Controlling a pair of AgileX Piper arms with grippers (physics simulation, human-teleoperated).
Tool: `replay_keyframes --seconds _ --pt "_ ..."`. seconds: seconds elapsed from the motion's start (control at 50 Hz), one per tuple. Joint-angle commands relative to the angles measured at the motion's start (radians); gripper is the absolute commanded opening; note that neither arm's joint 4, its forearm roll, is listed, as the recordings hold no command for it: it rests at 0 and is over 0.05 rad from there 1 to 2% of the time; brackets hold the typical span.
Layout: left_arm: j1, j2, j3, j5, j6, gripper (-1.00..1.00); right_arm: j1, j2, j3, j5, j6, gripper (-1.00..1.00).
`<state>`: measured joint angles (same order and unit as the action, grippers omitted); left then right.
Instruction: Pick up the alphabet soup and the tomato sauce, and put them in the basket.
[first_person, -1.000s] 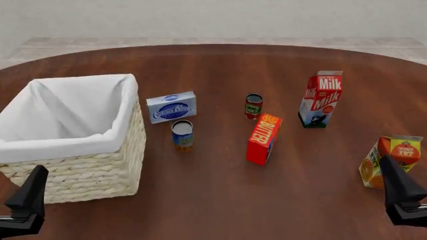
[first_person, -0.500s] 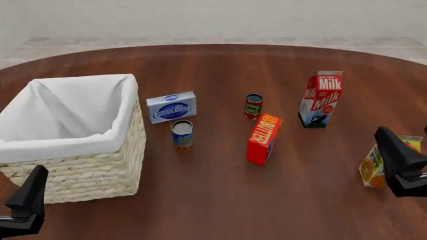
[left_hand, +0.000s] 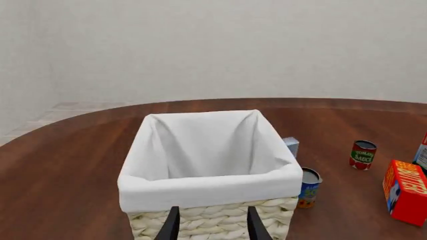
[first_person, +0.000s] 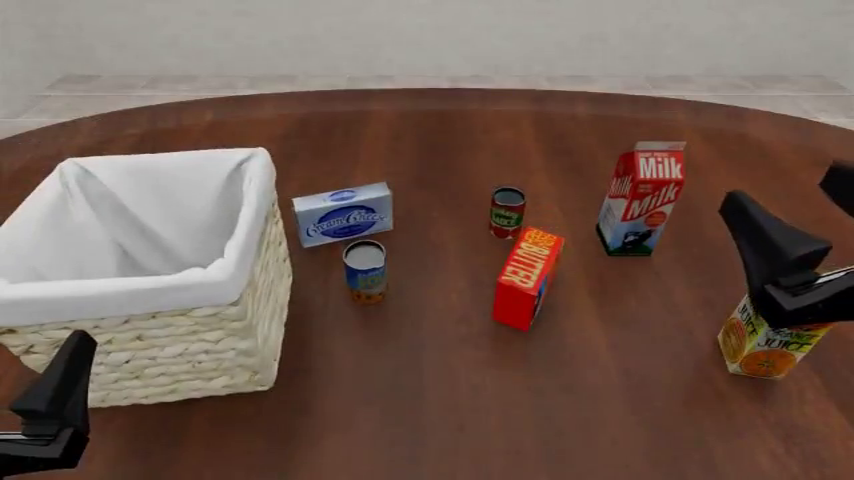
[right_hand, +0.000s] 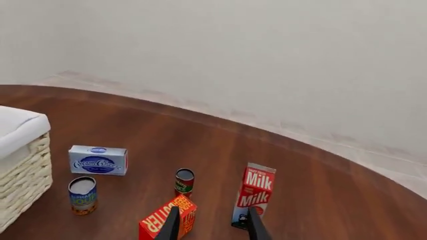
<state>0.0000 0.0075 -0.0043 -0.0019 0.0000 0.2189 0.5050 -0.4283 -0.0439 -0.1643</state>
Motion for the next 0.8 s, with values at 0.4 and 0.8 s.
replay_keyframes --seconds 0.4,0.8 --pt "0.000 0.000 0.000 0.000 0.000 1.00 0.115 0.301 -0.283 0.046 -0.058 1.00" --pt "0.000 0.000 0.000 0.000 0.000 1.00 0.145 0.465 -0.399 0.055 -0.089 1.00"
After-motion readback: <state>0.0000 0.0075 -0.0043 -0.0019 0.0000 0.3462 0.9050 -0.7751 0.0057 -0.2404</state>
